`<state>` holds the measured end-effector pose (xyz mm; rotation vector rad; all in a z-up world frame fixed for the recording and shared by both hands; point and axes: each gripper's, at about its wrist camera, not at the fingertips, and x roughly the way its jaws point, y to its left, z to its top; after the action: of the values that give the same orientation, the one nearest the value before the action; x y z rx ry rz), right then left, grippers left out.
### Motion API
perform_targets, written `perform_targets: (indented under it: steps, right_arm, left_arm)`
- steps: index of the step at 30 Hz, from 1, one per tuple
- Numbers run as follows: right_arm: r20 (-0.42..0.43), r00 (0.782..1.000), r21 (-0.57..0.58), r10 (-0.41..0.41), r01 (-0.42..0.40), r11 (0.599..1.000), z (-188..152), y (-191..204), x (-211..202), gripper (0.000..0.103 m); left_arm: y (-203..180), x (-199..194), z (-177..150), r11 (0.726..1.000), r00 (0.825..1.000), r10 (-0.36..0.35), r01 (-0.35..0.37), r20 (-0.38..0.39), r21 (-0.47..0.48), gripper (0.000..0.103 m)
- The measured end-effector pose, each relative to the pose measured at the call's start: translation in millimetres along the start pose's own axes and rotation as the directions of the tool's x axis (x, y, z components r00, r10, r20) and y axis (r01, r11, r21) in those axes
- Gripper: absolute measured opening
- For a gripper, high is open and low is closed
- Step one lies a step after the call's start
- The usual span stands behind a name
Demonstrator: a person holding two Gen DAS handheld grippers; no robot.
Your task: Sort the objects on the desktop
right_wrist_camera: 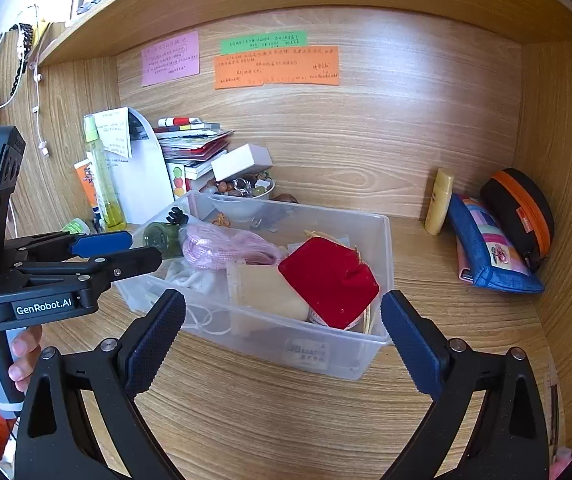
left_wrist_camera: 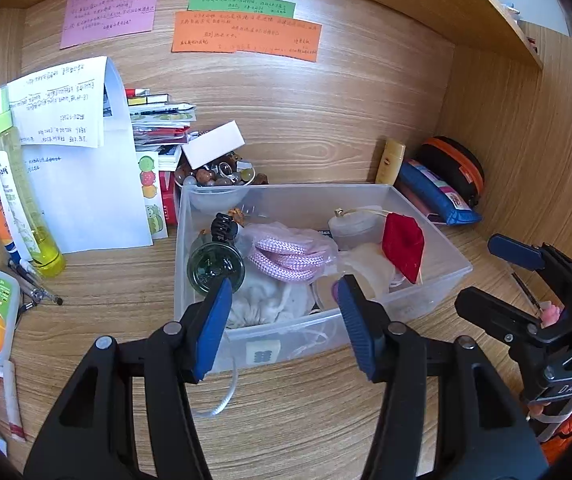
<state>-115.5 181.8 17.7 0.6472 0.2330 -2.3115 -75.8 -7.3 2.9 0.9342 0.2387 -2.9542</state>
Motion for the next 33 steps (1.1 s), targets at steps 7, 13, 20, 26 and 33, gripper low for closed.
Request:
perform_targets:
  steps: [7,13,20,26,33]
  right_arm:
    - [0.008,0.999,0.048,0.043,-0.043,0.998,-4,4,-14,0.098]
    - [0.059,0.997,0.025,-0.040,0.039,0.999,-10,10,-29,0.098]
    - [0.063,0.997,0.051,-0.047,0.044,0.998,-16,0,-36,0.103]
    - [0.027,0.999,0.060,-0.047,0.045,0.997,-21,-6,-28,0.103]
    - [0.018,0.999,0.067,-0.036,0.034,0.997,-22,-9,-25,0.103]
  left_arm:
    - [-3,-23,-9,0.998,0.995,0.059,-0.058,0.075,-0.011,0.085]
    - [-10,-42,-17,0.997,0.990,0.071,-0.066,0.125,-0.043,0.097]
    - [-22,-54,-26,0.993,0.980,0.117,-0.112,0.159,-0.036,0.097]
    - [-23,-52,-32,0.994,0.983,0.108,-0.103,0.147,-0.045,0.097]
    - [-30,-48,-34,0.992,0.980,0.123,-0.120,0.159,-0.028,0.097]
